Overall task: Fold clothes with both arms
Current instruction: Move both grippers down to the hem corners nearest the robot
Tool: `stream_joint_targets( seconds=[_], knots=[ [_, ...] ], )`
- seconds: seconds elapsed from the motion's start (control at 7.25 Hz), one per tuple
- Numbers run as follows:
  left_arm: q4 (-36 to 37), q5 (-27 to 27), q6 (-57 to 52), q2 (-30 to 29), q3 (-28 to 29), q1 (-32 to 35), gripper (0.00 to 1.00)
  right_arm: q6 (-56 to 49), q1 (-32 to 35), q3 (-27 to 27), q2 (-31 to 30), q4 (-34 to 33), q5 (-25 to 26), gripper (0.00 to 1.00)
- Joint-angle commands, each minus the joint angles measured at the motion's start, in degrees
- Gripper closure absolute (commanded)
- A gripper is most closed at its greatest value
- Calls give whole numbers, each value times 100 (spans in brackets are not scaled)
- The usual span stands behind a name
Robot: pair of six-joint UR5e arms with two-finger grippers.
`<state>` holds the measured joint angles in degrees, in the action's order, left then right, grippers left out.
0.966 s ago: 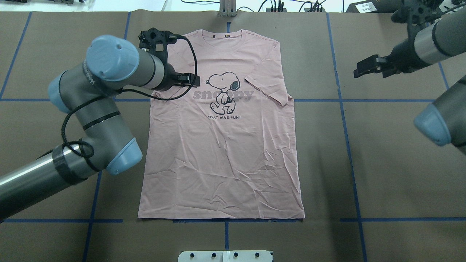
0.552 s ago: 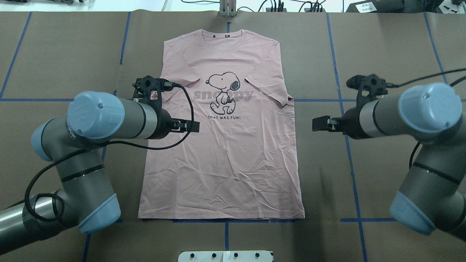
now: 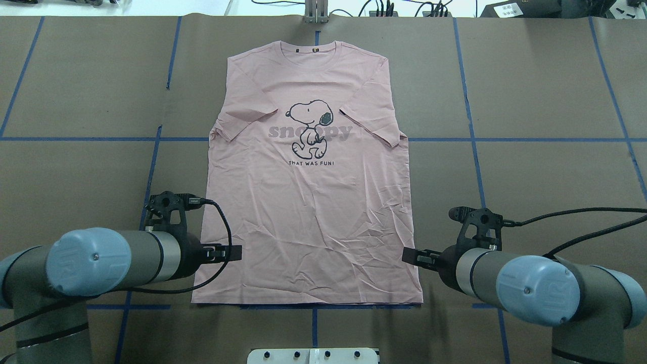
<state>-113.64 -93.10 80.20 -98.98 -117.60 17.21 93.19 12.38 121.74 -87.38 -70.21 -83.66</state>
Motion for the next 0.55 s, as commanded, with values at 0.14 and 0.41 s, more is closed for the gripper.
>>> stream_joint_targets(
  seconds=[0.14, 0.41],
  knots=[
    [18, 318, 471, 624, -71, -472, 31, 253, -333, 78, -87, -1, 376, 11],
    [18, 345, 628, 652, -27, -656, 32, 244, -333, 87, -87, -1, 447, 11]
  ],
)
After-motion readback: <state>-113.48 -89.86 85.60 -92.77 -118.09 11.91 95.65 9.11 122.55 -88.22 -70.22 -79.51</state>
